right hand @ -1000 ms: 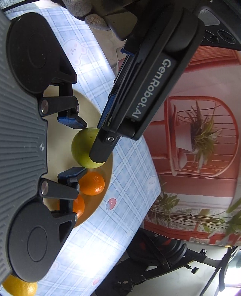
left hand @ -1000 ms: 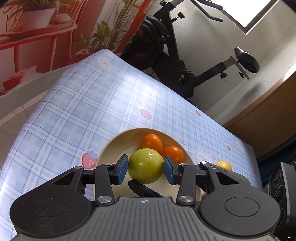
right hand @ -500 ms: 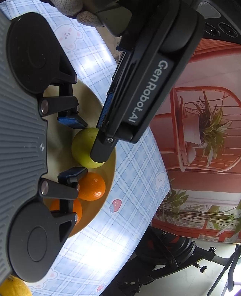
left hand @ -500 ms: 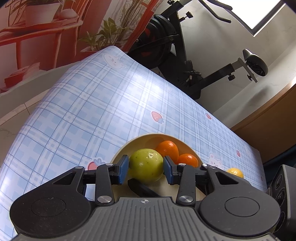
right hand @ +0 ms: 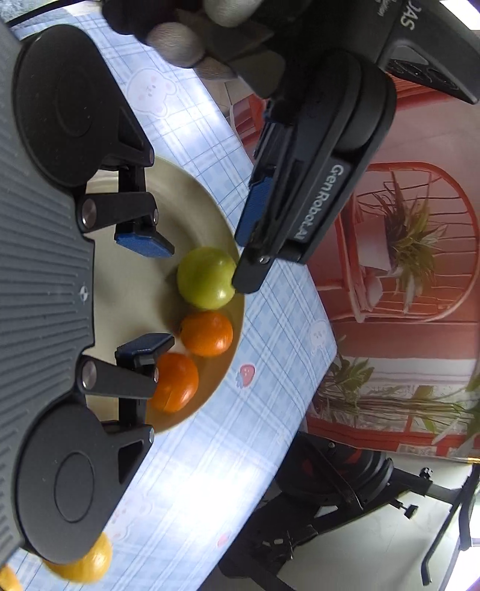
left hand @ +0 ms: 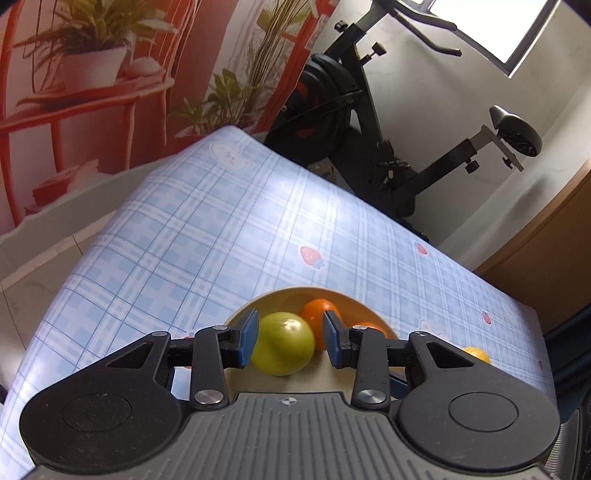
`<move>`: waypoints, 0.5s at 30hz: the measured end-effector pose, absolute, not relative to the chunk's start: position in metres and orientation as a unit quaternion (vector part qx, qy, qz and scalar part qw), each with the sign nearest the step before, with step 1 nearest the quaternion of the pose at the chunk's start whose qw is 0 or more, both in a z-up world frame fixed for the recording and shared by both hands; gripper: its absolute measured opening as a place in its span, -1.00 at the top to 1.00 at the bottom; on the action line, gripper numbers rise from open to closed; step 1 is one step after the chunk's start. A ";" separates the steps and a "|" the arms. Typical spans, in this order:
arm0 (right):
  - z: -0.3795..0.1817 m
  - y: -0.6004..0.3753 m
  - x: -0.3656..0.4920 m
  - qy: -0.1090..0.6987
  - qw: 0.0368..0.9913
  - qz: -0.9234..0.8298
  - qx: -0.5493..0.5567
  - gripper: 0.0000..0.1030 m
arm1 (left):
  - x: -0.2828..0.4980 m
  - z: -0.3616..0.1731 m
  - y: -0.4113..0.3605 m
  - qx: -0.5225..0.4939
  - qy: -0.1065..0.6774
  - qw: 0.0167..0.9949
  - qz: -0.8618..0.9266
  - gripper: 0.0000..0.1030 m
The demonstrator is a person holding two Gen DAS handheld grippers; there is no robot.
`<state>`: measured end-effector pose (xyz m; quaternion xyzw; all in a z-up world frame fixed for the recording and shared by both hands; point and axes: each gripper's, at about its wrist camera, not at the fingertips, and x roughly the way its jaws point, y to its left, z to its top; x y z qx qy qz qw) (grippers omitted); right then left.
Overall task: Organize fruits
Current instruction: 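Withdraw both grippers from the plate toward the remaining fruit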
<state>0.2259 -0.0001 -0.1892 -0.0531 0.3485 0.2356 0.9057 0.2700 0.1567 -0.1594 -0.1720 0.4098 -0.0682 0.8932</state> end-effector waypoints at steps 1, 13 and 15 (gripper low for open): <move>-0.185 -0.007 0.219 0.341 0.909 0.233 -0.050 0.05 | 0.266 -0.154 0.153 -0.167 0.404 0.897 -0.068 0.24; -0.160 -0.131 0.138 0.276 0.950 0.146 -0.011 0.05 | 0.214 -0.116 0.056 -0.109 0.353 0.921 -0.127 0.24; -0.160 -0.153 0.125 0.273 0.954 0.126 -0.010 0.05 | 0.209 -0.121 0.035 -0.112 0.356 0.916 -0.148 0.24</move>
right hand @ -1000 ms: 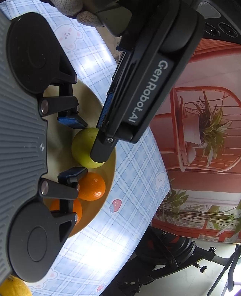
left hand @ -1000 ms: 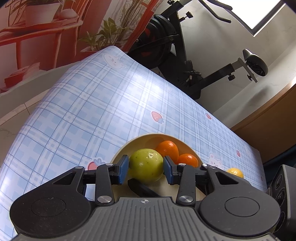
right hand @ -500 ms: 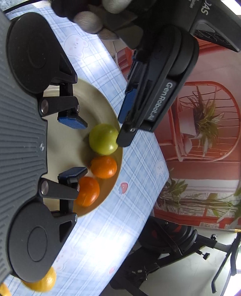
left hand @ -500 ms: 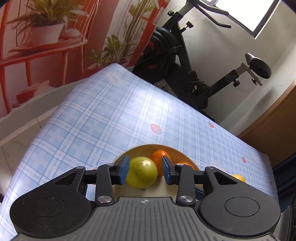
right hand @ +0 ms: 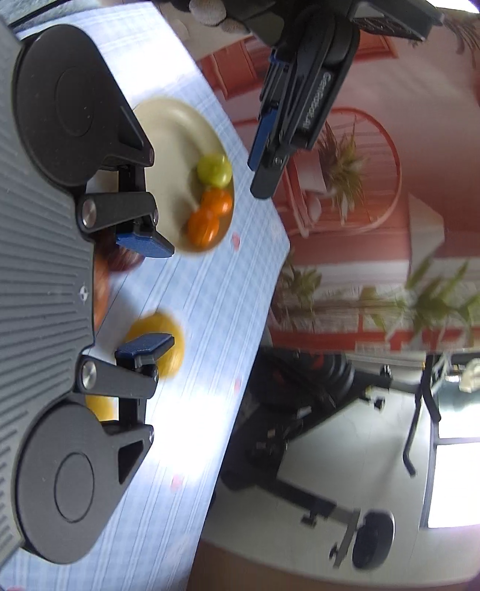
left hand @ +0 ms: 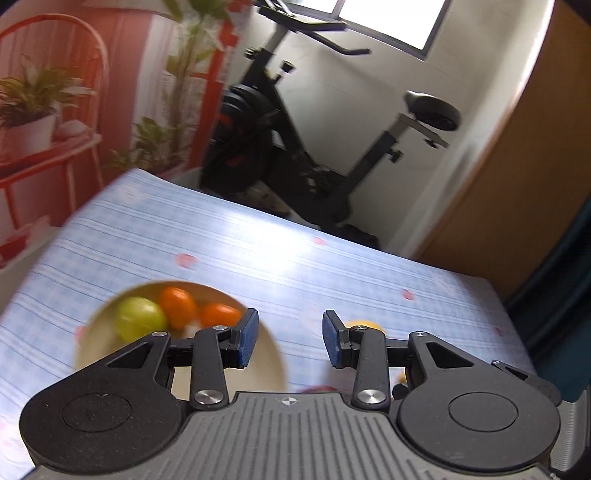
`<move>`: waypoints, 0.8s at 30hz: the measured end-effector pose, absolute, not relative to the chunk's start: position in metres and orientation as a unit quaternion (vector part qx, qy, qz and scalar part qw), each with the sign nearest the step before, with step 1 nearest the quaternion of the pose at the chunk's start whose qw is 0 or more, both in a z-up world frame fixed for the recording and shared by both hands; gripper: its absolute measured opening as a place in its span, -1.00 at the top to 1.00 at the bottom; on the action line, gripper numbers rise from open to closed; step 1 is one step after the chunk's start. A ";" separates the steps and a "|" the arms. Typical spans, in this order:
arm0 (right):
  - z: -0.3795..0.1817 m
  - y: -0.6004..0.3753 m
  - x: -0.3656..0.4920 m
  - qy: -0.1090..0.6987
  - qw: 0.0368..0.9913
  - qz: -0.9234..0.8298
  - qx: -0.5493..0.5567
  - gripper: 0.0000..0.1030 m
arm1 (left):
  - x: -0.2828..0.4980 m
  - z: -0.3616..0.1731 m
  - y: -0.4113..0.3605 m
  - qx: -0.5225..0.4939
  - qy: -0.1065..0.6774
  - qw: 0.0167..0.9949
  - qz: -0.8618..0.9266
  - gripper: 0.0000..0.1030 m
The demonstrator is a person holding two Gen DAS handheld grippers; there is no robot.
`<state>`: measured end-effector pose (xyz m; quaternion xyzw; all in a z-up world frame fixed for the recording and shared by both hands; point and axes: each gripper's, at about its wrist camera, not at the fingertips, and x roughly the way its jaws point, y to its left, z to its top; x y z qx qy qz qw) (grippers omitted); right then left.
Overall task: Organize fruits
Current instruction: 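Withdraw both grippers from the plate toward the remaining fruit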
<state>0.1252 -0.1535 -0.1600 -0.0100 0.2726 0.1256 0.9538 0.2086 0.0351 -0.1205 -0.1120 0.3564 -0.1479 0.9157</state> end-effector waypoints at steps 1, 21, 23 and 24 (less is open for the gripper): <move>-0.160 -0.164 0.119 0.273 0.955 0.117 -0.009 0.05 | 0.206 -0.122 0.024 -0.109 0.358 0.914 -0.159 0.24; -0.202 -0.236 0.080 0.296 0.950 0.097 0.036 0.09 | 0.189 -0.153 -0.090 -0.059 0.425 0.868 -0.251 0.25; -0.203 -0.239 0.080 0.295 0.950 0.100 0.039 0.17 | 0.192 -0.153 -0.094 -0.056 0.432 0.863 -0.255 0.25; -0.203 -0.243 0.079 0.295 0.949 0.104 0.045 0.17 | 0.193 -0.154 -0.096 -0.054 0.434 0.861 -0.258 0.25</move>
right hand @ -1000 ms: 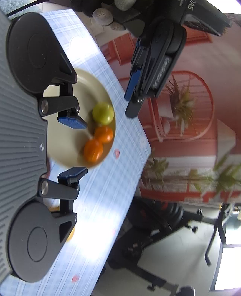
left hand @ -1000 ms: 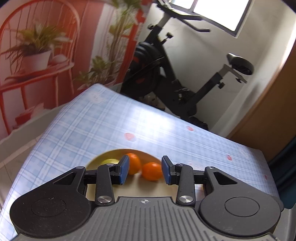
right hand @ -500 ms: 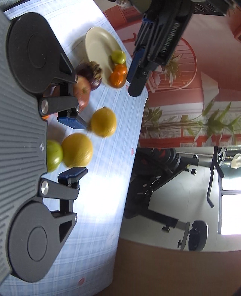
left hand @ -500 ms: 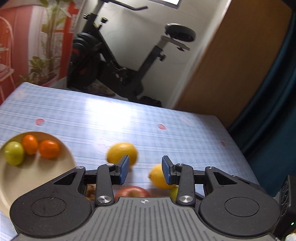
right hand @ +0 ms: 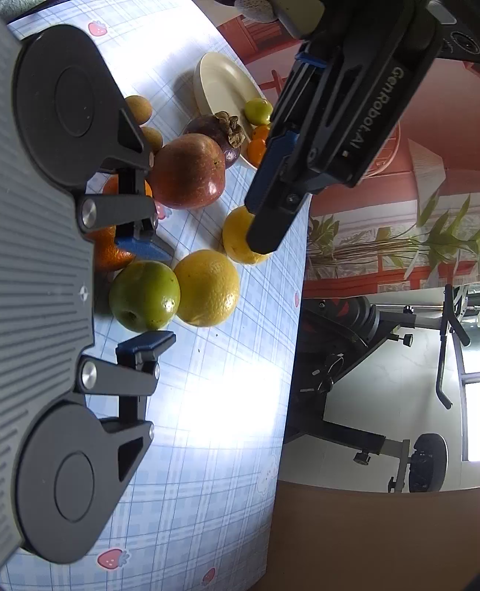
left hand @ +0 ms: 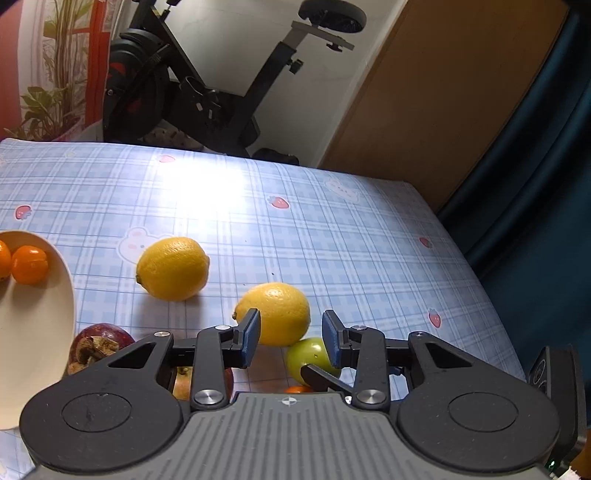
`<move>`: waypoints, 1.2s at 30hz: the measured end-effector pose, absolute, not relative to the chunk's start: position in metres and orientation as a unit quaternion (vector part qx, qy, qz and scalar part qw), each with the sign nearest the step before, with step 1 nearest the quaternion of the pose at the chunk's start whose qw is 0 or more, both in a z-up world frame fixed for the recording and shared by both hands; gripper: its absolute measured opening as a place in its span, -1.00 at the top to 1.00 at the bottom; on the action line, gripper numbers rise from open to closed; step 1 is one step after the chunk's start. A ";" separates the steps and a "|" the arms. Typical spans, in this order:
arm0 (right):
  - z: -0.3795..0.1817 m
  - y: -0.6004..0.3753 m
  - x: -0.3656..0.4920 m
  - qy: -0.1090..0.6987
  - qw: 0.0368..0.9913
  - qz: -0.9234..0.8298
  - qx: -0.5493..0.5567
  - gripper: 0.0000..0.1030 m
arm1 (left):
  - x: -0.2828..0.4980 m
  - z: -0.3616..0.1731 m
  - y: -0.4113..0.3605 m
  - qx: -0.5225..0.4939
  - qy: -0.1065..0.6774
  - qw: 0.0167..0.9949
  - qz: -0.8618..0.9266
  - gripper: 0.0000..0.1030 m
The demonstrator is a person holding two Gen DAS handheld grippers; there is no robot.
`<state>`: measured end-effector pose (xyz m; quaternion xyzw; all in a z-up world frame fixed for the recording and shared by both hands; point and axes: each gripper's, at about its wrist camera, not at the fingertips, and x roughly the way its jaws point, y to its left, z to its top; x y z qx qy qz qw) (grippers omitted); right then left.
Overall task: Organize fruits
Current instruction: 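Withdraw both grippers from the plate toward the remaining fruit, then close the left gripper on a second green apple while the right gripper braces it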
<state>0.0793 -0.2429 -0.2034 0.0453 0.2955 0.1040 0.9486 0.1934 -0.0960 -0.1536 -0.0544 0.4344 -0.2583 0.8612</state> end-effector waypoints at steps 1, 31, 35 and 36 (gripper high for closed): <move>-0.204 -0.247 0.078 0.296 0.948 0.107 0.053 0.18 | 0.194 -0.154 -0.097 -0.054 0.437 0.859 -0.260 0.25; -0.210 -0.267 0.048 0.309 0.944 0.098 0.066 0.21 | 0.203 -0.199 -0.150 -0.061 0.493 0.815 -0.300 0.42; -0.210 -0.267 0.053 0.316 0.941 0.106 0.062 0.18 | 0.205 -0.198 -0.152 -0.057 0.494 0.813 -0.303 0.42; -0.210 -0.266 0.053 0.316 0.941 0.108 0.058 0.18 | 0.205 -0.198 -0.152 -0.056 0.495 0.812 -0.304 0.42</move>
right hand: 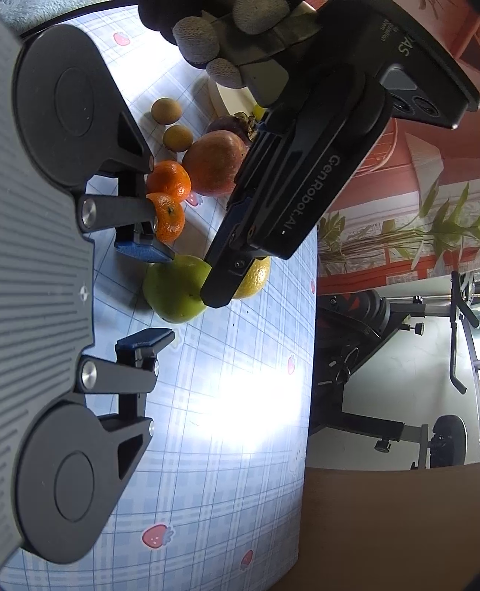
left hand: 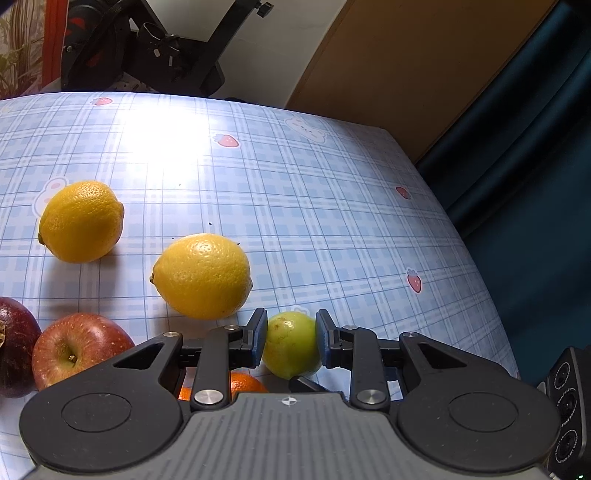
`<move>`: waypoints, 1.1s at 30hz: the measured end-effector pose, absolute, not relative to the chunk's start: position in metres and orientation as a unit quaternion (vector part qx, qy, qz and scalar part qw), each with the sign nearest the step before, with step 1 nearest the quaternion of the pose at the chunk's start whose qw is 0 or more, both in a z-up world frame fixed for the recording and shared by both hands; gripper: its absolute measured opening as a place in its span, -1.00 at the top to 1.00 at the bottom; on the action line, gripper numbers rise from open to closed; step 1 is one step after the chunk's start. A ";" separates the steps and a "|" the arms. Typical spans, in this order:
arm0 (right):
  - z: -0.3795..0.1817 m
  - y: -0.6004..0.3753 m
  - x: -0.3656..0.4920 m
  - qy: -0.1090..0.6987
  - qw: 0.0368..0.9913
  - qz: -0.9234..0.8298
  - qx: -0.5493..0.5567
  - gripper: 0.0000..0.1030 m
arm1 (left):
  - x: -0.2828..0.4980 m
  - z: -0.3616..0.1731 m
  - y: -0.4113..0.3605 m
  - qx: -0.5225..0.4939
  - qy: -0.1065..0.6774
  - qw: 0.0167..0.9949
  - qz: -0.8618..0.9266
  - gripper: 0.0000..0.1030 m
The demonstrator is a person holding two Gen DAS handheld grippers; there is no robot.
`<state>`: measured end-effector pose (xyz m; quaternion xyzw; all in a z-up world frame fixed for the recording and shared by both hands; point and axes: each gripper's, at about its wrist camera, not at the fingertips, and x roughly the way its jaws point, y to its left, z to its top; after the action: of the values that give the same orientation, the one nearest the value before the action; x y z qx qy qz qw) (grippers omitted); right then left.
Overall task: Organize fruits
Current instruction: 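Close the left gripper on a second green apple while the right gripper braces it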
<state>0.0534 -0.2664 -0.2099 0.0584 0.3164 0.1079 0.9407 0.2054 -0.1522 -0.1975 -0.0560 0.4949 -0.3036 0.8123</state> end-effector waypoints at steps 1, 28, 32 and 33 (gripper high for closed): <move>-0.210 -0.266 0.054 0.318 0.940 0.110 0.056 0.18 | 0.206 -0.198 -0.153 -0.056 0.496 0.812 -0.304 0.42; -0.231 -0.267 0.056 0.324 0.937 0.117 0.059 0.07 | 0.199 -0.195 -0.160 -0.040 0.487 0.805 -0.336 0.53; -0.231 -0.266 0.054 0.321 0.938 0.116 0.056 0.07 | 0.199 -0.197 -0.157 -0.043 0.487 0.804 -0.340 0.51; -0.231 -0.266 0.054 0.321 0.939 0.116 0.055 0.07 | 0.199 -0.197 -0.156 -0.044 0.487 0.803 -0.340 0.51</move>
<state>0.0538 -0.2663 -0.2308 0.0546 0.3205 0.1160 0.9385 0.1990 -0.1561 -0.1967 -0.0440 0.4870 -0.3397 0.8034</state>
